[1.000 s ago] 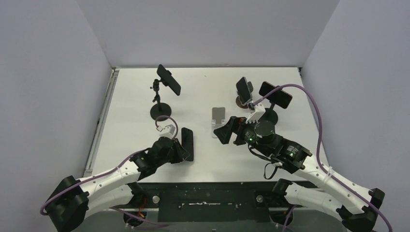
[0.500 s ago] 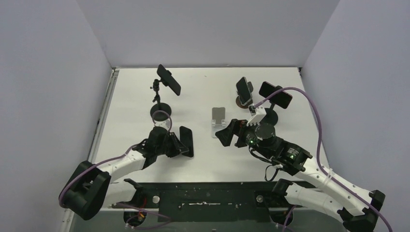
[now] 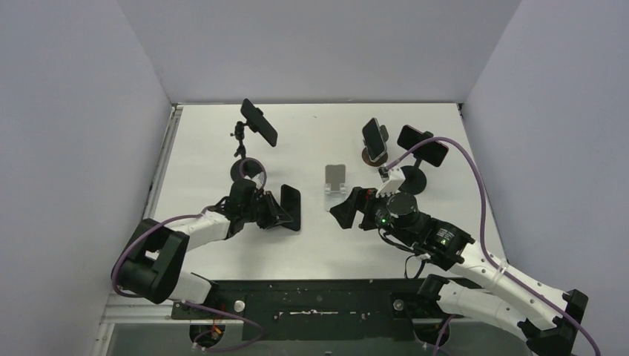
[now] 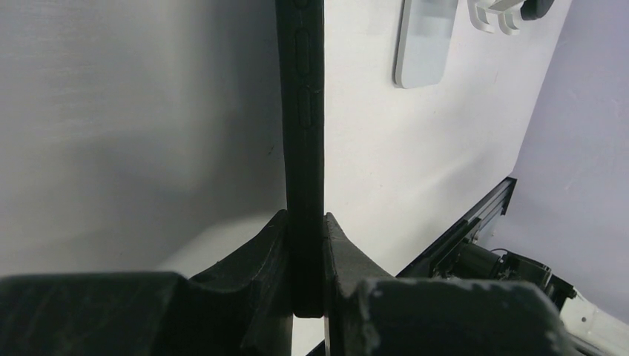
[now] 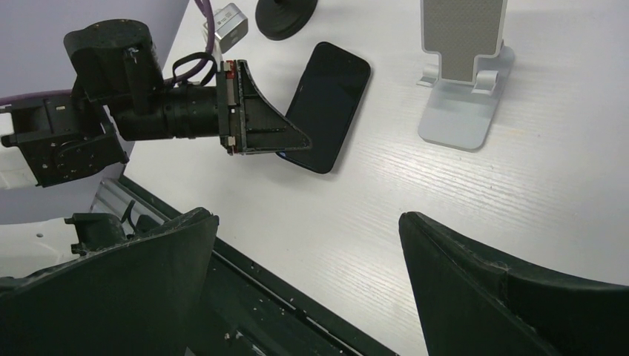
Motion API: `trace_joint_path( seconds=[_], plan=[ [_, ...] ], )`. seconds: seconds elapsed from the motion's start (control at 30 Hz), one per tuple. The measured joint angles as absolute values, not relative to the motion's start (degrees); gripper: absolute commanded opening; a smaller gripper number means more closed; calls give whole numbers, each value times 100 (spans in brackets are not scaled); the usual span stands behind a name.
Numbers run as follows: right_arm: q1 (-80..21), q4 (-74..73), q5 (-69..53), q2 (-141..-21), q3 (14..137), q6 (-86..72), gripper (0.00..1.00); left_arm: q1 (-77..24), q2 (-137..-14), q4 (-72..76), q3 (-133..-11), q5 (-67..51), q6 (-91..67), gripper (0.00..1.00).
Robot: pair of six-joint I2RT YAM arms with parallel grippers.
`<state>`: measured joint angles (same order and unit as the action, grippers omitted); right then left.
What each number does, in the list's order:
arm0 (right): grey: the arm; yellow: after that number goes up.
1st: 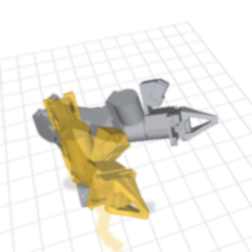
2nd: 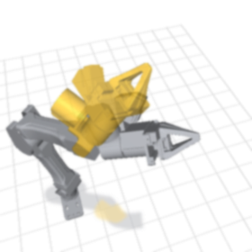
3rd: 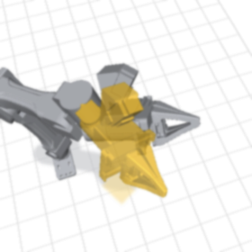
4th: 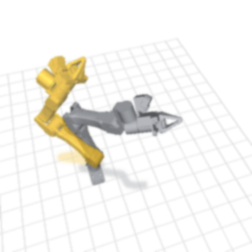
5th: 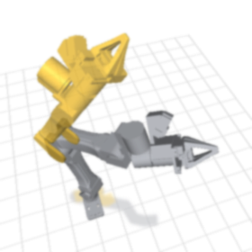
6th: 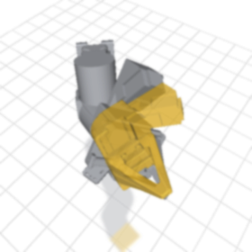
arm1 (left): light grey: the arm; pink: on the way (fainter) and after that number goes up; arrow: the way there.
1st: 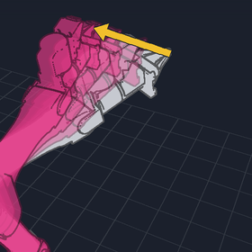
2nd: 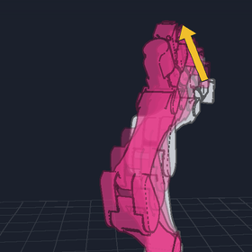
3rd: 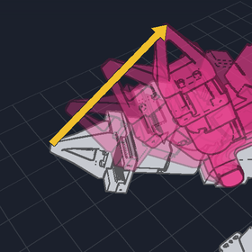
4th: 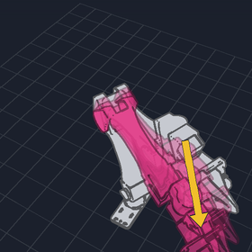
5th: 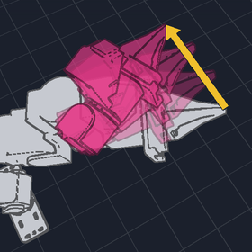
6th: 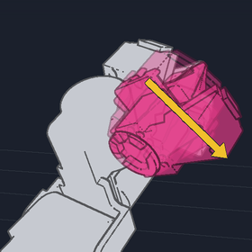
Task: Remove the phone from the phone stand
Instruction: Place the phone at the center of the board.
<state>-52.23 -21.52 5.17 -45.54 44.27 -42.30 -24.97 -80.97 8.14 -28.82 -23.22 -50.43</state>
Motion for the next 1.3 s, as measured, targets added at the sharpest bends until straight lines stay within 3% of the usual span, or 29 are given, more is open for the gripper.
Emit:
trace_joint_path(
  seconds=[0.13, 0.4, 1.03, 1.3],
  plan=[
    [-5223, -2161, 517, -4558, 4357, -4252, 100, -2414, -8221, 897, -2897, -2467, -4904, 13],
    [-5223, -2156, 517, -4565, 4357, -4270, 100, -2357, -8259, 871, -2893, -2449, -4757, 22],
    [-5223, -2165, 585, -4556, 4357, -4421, 100, -2276, -8230, 683, -2794, -2108, -4696, 40],
    [-5223, -2165, 585, -4558, 4357, -4421, 100, -2274, -8121, 576, -2794, -1959, -4657, 43]
  ],
)
